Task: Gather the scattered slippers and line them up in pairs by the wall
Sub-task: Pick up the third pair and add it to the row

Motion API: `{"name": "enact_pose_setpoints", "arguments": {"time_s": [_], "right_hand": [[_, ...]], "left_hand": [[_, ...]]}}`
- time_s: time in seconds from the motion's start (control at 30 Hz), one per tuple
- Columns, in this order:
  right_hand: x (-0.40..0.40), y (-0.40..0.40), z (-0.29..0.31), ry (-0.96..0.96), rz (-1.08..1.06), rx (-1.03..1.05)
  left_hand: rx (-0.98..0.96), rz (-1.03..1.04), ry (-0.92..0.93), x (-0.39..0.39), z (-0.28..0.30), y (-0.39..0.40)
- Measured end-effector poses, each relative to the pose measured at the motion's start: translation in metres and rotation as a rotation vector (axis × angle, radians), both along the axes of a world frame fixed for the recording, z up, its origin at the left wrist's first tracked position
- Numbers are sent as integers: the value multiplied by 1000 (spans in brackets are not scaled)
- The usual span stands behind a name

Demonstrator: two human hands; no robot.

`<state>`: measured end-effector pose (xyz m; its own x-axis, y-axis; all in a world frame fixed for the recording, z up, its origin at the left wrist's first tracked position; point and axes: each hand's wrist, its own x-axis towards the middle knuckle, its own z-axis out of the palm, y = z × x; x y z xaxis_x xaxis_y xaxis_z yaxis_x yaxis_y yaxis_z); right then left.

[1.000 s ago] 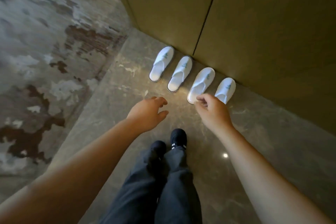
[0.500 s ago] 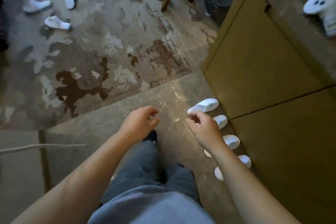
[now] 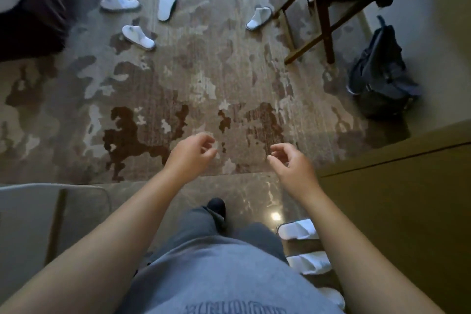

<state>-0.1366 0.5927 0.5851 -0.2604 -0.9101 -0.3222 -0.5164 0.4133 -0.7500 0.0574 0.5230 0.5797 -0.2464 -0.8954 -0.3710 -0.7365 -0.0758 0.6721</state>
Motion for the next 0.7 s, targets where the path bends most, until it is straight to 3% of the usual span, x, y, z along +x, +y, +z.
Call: {"name": "enact_pose_setpoints", "arguments": {"time_s": [0.33, 0.53, 0.7], "right_hand": [[-54, -206, -25, -35, 16, 68], [-69, -392, -20, 4, 275, 24], [-36, -539, -1, 16, 488, -2]], "left_hand": [[-67, 158, 129, -52, 1, -226], [14, 278, -9, -41, -5, -341], [35, 484, -68, -10, -8, -411]]}}
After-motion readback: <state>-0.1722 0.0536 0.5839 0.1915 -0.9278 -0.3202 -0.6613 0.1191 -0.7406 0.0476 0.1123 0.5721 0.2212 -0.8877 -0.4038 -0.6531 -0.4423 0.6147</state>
